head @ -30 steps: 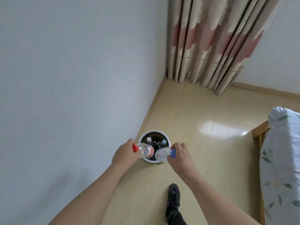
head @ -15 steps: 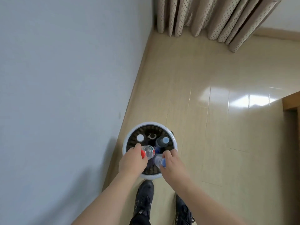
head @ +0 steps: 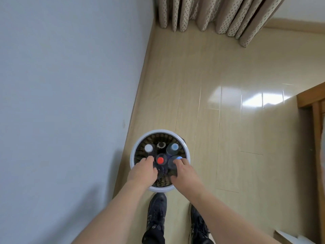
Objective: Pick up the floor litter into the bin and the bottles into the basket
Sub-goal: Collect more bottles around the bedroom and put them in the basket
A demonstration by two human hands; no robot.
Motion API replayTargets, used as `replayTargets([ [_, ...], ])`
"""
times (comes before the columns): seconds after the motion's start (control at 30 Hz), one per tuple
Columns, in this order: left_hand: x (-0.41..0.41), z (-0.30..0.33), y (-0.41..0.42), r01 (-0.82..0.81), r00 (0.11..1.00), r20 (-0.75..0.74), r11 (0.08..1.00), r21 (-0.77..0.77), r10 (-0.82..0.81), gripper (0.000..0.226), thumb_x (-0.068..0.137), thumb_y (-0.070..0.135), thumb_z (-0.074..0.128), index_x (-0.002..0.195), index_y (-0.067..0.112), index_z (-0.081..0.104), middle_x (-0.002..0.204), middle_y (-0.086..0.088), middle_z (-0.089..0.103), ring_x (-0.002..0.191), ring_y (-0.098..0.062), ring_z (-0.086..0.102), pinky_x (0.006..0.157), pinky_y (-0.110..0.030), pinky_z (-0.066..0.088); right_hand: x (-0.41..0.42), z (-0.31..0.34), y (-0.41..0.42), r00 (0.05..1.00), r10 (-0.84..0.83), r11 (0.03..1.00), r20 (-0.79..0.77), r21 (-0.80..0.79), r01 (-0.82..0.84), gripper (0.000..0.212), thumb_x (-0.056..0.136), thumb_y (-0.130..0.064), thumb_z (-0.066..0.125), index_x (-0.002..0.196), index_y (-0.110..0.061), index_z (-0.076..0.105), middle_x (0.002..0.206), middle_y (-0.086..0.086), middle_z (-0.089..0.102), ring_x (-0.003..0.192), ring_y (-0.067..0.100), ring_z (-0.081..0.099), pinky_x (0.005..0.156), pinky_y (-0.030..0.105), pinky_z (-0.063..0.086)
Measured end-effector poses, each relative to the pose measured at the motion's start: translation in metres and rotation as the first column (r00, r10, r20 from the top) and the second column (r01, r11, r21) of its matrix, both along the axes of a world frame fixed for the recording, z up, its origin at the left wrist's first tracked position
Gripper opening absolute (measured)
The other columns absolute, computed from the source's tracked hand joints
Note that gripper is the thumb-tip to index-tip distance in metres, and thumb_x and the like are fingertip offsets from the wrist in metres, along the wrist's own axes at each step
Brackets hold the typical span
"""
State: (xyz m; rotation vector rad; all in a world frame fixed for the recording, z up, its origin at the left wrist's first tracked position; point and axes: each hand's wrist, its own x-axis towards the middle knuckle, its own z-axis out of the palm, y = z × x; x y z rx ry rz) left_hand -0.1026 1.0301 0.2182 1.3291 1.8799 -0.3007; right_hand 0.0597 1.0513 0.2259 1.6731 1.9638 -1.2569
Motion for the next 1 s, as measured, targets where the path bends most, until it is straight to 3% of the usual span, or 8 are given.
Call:
replayTargets([
  [0.17,0.028,0.148,0.005,0.068,0.997,0.040,0.994,0.090,-0.072,0.027,0.098,0.030,0.043,0.121,0.018,0.049,0.118,-0.002,0.054,0.095,-0.020,0.052,0.078,-0.035,0.047,0.043,0.146,-0.005,1.000,-0.025,0.999,0.018,0.044,0.025,0.051,0.090,-0.016,0.053,0.139,-0.015,0.038,0.137,0.004,0.041,0.119,0.025,0.047,0.097,0.031,0.043],
  [0.3,0.067,0.262,-0.011,0.132,0.989,0.041,0.975,0.178,-0.141,0.029,0.098,0.029,0.042,0.123,0.018,0.051,0.118,-0.001,0.054,0.099,-0.021,0.055,0.078,-0.035,0.048,0.090,0.258,-0.041,0.993,-0.105,0.993,0.056,0.065,0.102,0.056,0.089,-0.019,0.054,0.142,-0.017,0.036,0.143,0.002,0.038,0.121,0.022,0.047,0.096,0.030,0.043],
  [0.43,0.107,0.332,-0.020,0.265,0.956,0.058,0.929,0.258,-0.289,0.030,0.096,0.025,0.040,0.122,0.015,0.051,0.121,-0.003,0.054,0.101,-0.025,0.053,0.077,-0.040,0.050,0.134,0.331,-0.077,0.965,-0.248,0.962,0.087,0.136,0.235,0.058,0.089,-0.018,0.052,0.144,-0.016,0.034,0.145,0.002,0.036,0.119,0.022,0.049,0.091,0.028,0.043],
  [0.57,0.152,0.367,-0.014,0.507,0.845,0.011,0.807,0.303,-0.535,0.040,0.097,0.026,0.041,0.135,0.015,0.046,0.135,-0.007,0.050,0.115,-0.027,0.052,0.094,-0.039,0.045,0.177,0.380,-0.119,0.876,-0.475,0.869,0.079,0.201,0.453,0.056,0.089,-0.019,0.050,0.143,-0.018,0.034,0.145,-0.001,0.036,0.119,0.020,0.049,0.090,0.031,0.045],
  [0.8,0.267,0.432,-0.043,0.717,0.626,-0.020,0.566,0.408,-0.779,0.041,0.098,0.029,0.042,0.137,0.017,0.045,0.136,-0.003,0.051,0.119,-0.025,0.053,0.096,-0.036,0.044,0.262,0.440,-0.221,0.636,-0.770,0.621,0.056,0.292,0.727,0.057,0.089,-0.018,0.050,0.144,-0.021,0.034,0.147,-0.001,0.033,0.129,0.020,0.040,0.103,0.030,0.037],
  [1.0,0.386,0.474,-0.139,0.848,0.317,-0.041,0.264,0.460,-0.947,0.042,0.100,0.030,0.042,0.140,0.018,0.044,0.140,-0.003,0.047,0.122,-0.025,0.052,0.098,-0.034,0.043,0.327,0.468,-0.357,0.344,-0.939,0.318,-0.016,0.338,0.886,0.056,0.088,-0.022,0.052,0.141,-0.022,0.037,0.144,0.000,0.036,0.128,0.019,0.041,0.101,0.031,0.038],
])
